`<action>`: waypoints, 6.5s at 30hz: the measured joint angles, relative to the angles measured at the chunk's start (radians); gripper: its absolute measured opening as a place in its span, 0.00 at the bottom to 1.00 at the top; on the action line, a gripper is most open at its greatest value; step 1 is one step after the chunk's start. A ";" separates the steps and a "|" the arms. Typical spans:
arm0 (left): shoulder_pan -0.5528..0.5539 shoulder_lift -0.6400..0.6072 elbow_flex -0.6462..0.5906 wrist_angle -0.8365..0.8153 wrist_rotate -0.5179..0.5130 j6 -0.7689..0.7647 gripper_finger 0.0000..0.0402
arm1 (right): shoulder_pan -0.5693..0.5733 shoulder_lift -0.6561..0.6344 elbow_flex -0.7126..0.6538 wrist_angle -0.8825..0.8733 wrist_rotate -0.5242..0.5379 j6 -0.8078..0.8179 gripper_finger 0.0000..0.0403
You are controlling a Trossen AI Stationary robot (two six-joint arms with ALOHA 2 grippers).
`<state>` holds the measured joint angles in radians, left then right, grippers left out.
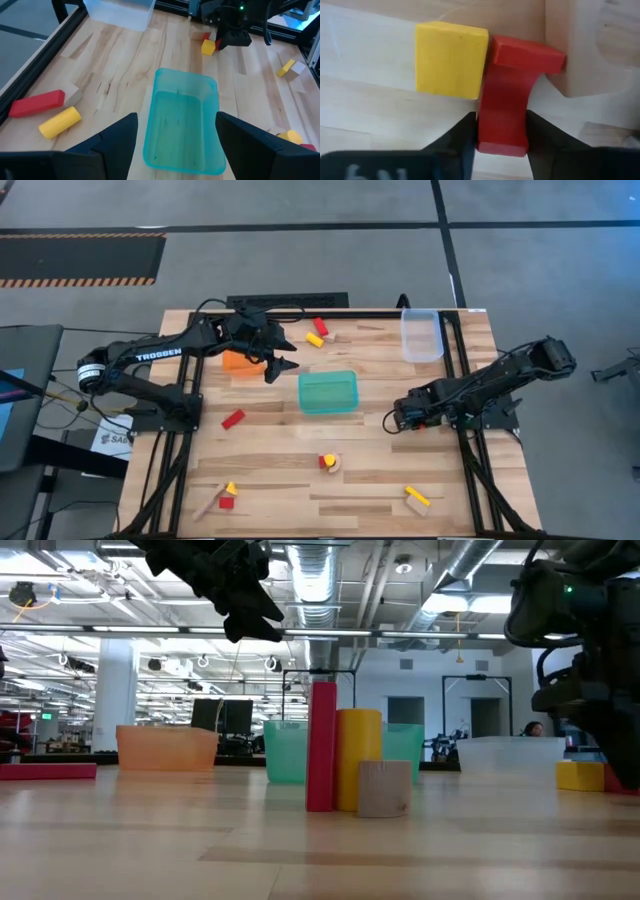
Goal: Sort & place blocks by color
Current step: Put the red block into the blue bin, then put the yellow block into the orange bin
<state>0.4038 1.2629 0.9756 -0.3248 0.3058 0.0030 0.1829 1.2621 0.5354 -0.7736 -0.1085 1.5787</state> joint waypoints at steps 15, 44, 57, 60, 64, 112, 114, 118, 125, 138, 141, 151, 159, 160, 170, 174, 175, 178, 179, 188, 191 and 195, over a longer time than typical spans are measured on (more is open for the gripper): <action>0.000 0.000 -0.002 -0.033 -0.006 0.002 0.63 | 0.015 -0.010 0.413 -0.272 0.108 -0.179 0.34; -0.003 -0.108 -0.014 -0.329 -0.185 -0.024 0.63 | -0.291 0.455 0.637 0.312 0.001 -1.186 0.42; -0.023 -0.108 -0.014 -0.315 -0.183 -0.003 0.63 | -0.306 0.449 0.681 0.245 0.001 -1.180 0.59; -0.023 -0.108 -0.014 -0.311 -0.183 0.011 0.63 | -0.310 0.399 0.680 0.173 0.001 -1.132 0.60; -0.023 -0.108 -0.014 -0.288 -0.183 0.022 0.63 | -0.299 0.306 0.680 0.065 0.001 -1.037 0.60; -0.267 -0.174 -0.033 -0.330 -0.404 -0.233 0.63 | 0.204 -0.072 0.297 -0.109 0.402 -0.111 0.60; -0.294 -0.191 -0.067 -0.329 -0.422 -0.281 0.63 | 0.141 -0.073 0.297 -0.154 0.363 -0.118 0.60; -0.325 -0.206 -0.126 -0.310 -0.446 -0.376 0.63 | 0.017 -0.073 0.296 -0.216 0.328 -0.203 0.60; -0.251 -0.137 -0.130 -0.102 -0.568 -0.371 0.63 | -0.138 -0.073 0.297 -0.018 0.299 -0.514 0.60; 0.161 0.430 0.313 -0.203 -0.055 0.615 0.63 | -0.103 -0.073 0.342 0.018 0.214 -0.592 0.60; 0.190 0.559 0.422 -0.296 -0.062 0.734 0.63 | -0.069 -0.073 0.342 0.016 0.213 -0.560 0.60; 0.223 0.815 0.644 -0.393 -0.165 0.957 0.63 | -0.006 -0.073 0.342 -0.001 0.212 -0.506 0.60; 0.236 0.935 0.702 -0.405 -0.154 1.015 0.63 | -0.024 -0.073 0.342 -0.012 0.189 -0.507 0.60; 0.237 0.946 0.708 -0.406 -0.158 1.015 0.63 | -0.028 -0.073 0.342 -0.015 0.185 -0.509 0.60; 0.234 0.977 0.724 -0.414 -0.142 1.008 0.58 | -0.057 -0.073 0.342 -0.032 0.168 -0.515 0.60; 0.229 0.975 0.722 -0.418 -0.153 1.007 0.45 | -0.063 -0.073 0.342 -0.034 0.167 -0.517 0.60; 0.229 0.975 0.722 -0.420 -0.157 1.003 0.41 | -0.064 -0.073 0.342 -0.034 0.167 -0.517 0.60; 0.227 0.972 0.721 -0.423 -0.174 0.969 0.29 | -0.068 -0.073 0.342 -0.034 0.167 -0.516 0.60; 0.227 0.968 0.721 -0.426 -0.178 0.950 0.25 | -0.068 -0.073 0.342 -0.034 0.167 -0.516 0.60; 0.201 0.885 0.718 -0.583 -0.162 0.796 0.24 | -0.068 -0.073 0.342 -0.025 0.167 -0.462 0.60; 0.185 0.825 0.718 -0.592 -0.172 0.768 0.24 | -0.067 -0.073 0.342 -0.022 0.177 -0.439 0.60; 0.169 0.709 0.719 -0.614 -0.122 0.706 0.24 | -0.067 -0.073 0.342 -0.009 0.206 -0.409 0.60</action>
<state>0.5726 1.9721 1.6943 -0.9392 0.1834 0.7086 0.1158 1.1889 0.8776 -0.7824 0.0977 1.1700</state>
